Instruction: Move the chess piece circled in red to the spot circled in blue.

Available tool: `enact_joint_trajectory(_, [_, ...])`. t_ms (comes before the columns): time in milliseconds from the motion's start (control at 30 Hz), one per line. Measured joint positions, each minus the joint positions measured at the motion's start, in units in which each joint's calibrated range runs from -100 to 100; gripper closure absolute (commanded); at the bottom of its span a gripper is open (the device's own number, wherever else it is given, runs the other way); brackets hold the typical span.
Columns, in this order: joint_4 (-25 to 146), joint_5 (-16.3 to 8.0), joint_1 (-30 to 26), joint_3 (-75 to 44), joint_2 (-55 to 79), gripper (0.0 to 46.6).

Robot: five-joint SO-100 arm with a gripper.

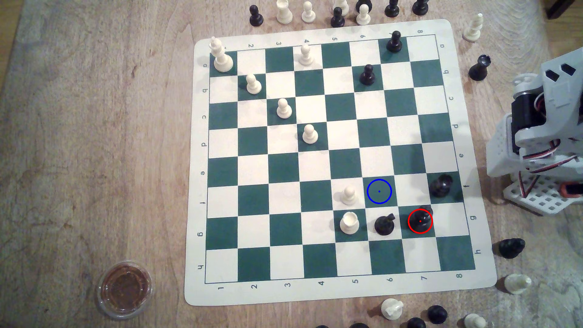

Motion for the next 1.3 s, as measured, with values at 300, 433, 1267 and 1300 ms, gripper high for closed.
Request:
enact_joint_trajectory(300, [16.18, 0.0, 0.0, 0.0, 0.0, 46.4])
enact_joint_trajectory(433, [36.41, 0.0, 1.33, -1.45, 0.0, 46.4])
enact_joint_trajectory(1267, [149.8, -6.35, 7.45, -42.48, 0.08, 36.0])
enact_joint_trajectory(1300, [152.19, -5.32, 6.56, -42.48, 0.17, 35.7])
